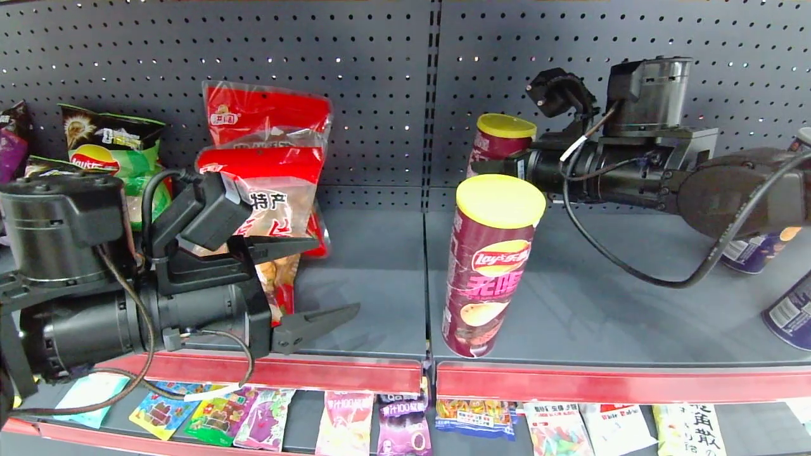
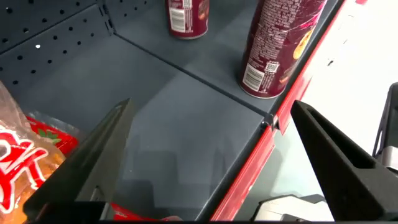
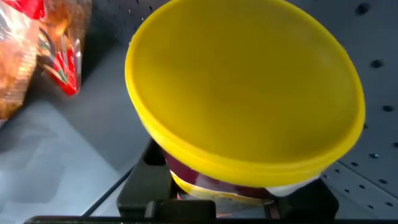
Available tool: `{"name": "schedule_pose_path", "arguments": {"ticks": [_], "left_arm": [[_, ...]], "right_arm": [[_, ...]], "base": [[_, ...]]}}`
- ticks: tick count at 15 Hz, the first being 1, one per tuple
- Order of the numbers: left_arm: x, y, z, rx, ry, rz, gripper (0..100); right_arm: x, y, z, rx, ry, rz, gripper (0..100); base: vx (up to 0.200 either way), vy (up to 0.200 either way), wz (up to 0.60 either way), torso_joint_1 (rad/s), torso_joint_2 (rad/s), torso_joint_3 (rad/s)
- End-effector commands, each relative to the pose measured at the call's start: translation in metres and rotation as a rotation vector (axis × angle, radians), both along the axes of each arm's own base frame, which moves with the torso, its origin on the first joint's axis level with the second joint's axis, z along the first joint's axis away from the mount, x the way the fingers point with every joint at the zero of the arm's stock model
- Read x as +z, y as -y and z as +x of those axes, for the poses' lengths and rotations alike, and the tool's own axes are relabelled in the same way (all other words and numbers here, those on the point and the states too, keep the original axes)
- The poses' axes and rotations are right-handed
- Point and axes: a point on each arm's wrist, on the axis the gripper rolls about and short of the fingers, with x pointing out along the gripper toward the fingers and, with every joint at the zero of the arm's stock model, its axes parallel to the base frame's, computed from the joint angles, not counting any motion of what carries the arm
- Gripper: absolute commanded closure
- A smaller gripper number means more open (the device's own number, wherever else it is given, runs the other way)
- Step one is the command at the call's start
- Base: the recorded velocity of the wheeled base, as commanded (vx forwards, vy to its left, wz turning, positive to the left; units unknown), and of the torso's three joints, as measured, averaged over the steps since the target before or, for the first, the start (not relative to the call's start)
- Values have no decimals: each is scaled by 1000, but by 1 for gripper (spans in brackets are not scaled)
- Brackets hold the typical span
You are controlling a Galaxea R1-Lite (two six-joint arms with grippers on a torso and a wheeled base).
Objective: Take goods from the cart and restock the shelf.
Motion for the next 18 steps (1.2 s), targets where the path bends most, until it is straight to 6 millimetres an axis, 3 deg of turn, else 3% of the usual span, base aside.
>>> {"name": "schedule_pose_path", "arguments": {"ticks": [1,2,6,16,18], "left_arm": [[0,0,0,-1,-1,0,0],[0,0,0,-1,0,-1,0],[-1,0,1,0,-3,4,0],[-5,11,1,-28,-10,17,0],[-7,15,0,-48,-19,22,0]], "right_arm": [[-3,0,-1,0,-9,-4,100],[-4,1,-1,-2,-14,-6,0],[4,5,-11,-2,1,2,0],[-11,40,-70,-83,-66,-41,0],[-9,50,-90,-86,-62,-39,0]], "base": [[0,0,0,0,0,0],[0,0,0,0,0,0],[0,0,0,0,0,0],[0,0,0,0,0,0],[0,0,0,0,0,0]]}}
